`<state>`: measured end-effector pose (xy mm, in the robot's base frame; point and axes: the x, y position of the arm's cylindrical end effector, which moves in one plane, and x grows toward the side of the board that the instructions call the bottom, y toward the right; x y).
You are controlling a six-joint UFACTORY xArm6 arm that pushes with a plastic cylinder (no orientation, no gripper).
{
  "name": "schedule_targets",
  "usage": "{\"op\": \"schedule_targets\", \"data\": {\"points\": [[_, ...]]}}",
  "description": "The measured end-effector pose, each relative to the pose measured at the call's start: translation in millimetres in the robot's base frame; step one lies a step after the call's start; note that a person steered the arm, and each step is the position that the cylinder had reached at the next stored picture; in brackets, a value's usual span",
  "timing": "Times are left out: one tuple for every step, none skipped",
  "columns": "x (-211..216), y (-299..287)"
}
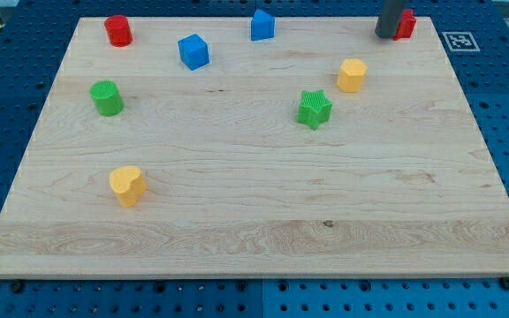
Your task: Point at the yellow hexagon
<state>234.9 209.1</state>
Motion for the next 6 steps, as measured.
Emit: {"op": "schedule_targets", "data": {"points": [[5.0,-1.8],[28.6,-20.0],[53.1,-43.5],[58.1,-52.6],[58.1,-56.7],[58.1,-59.6]]}}
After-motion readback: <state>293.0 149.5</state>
